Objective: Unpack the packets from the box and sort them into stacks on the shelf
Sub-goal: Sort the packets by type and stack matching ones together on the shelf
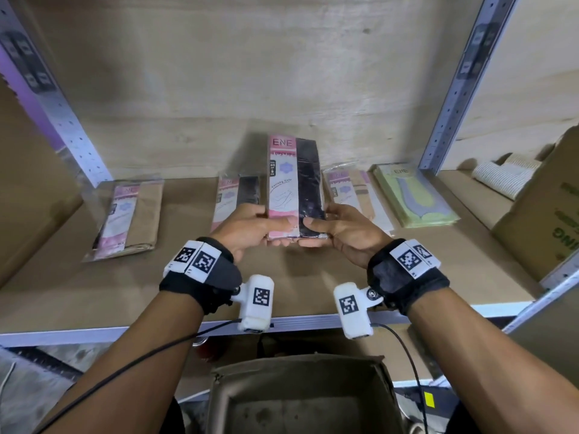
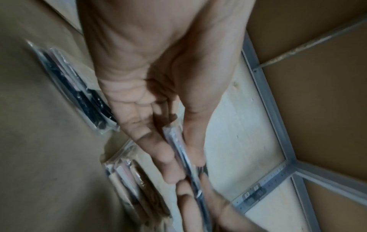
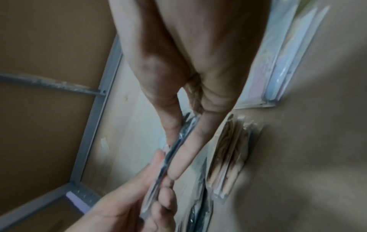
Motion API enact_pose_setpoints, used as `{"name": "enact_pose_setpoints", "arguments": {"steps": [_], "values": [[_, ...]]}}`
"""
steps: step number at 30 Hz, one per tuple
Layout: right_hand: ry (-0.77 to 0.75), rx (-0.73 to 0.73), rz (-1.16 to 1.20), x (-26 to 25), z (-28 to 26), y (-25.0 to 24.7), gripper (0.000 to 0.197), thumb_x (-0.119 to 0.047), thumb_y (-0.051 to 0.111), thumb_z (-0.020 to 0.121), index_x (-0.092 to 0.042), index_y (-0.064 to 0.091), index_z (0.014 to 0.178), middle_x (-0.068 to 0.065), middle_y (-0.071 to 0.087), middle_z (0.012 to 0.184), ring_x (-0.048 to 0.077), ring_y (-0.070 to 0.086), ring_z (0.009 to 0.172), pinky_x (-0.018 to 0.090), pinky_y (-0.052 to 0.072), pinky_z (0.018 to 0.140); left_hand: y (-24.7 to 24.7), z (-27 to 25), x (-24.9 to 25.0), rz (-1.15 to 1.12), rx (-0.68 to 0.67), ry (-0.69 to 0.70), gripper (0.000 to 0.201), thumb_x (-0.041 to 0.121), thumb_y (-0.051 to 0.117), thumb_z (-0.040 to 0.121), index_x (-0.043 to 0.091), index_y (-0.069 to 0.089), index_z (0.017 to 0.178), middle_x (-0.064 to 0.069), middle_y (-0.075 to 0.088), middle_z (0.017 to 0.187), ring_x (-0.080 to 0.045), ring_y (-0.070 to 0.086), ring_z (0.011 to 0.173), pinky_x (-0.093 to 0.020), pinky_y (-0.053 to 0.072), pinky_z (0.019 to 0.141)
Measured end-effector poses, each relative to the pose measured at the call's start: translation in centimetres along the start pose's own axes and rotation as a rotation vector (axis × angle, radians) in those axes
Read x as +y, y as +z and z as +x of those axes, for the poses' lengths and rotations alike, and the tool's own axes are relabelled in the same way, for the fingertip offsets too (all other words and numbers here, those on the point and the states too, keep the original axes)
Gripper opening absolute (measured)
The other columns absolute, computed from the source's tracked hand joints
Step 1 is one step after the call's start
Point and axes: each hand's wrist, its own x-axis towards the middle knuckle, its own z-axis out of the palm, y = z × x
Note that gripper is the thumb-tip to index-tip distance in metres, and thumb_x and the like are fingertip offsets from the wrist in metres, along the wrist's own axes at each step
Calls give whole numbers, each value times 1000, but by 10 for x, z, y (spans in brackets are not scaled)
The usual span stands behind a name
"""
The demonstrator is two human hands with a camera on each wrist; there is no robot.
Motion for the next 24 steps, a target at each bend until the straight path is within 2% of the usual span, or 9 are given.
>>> {"name": "enact_pose_setpoints", "arguments": {"steps": [3,7,10,11,14,19,20,22,24], "values": [[-5,12,35,-4,2,-6,34,5,65,88,6,59,121,16,72,114,28,74,93,33,61,67,-5,1,3,-121,-25,-44,24,16,79,83,10,75,106,-10,79,100,-18,77,79,-19,59,64],[23,70,-37,-5,6,-12,34,-1,72,85,3,63,117,13,75,105,25,76,85,26,60,61,-12,3,1,-204,-107,-117,28,14,72,88,7,70,115,-13,77,107,-24,77,92,-21,60,69],[104,40,-82,-3,4,-20,27,-3,70,86,-1,67,113,13,76,99,23,76,80,24,60,63,-20,5,-4,-154,-199,-161,44,33,70,88,7,66,123,-17,75,114,-30,75,101,-23,61,73],[129,16,-114,-4,2,-23,27,-3,69,87,-1,66,114,14,76,100,23,76,80,24,60,64,-25,6,-4,-128,-180,-162,51,42,70,84,8,66,122,-16,75,113,-29,75,102,-23,61,73],[161,-86,-215,-8,-3,-30,27,-2,68,88,-4,67,115,13,75,105,22,75,85,26,60,66,-48,15,-2,-161,18,-121,66,62,71,75,13,64,117,-9,78,104,-25,76,98,-25,61,73],[235,-267,-400,-10,-11,-34,38,-1,68,88,-3,62,126,15,72,113,28,72,89,28,62,68,-73,23,-1,-290,253,11,70,57,80,72,15,63,125,-6,79,104,-18,76,95,-31,60,78],[246,-292,-453,-10,-13,-36,38,-3,69,88,-6,63,125,17,72,114,31,71,92,31,61,72,-73,24,-1,-281,293,22,66,53,83,71,15,66,121,-5,79,100,-17,76,90,-32,59,76],[267,-309,-532,-8,-14,-36,39,-11,75,84,-8,66,122,19,71,117,40,67,101,39,54,81,-72,24,-3,-211,349,62,40,42,85,73,16,74,103,-4,79,89,-16,76,79,-30,59,68],[284,-299,-508,-5,-14,-33,56,-25,83,75,-2,63,122,21,67,119,42,62,104,36,52,77,-68,24,-3,-110,377,97,26,35,85,76,18,77,94,-5,80,84,-18,76,76,-29,59,63]]}}
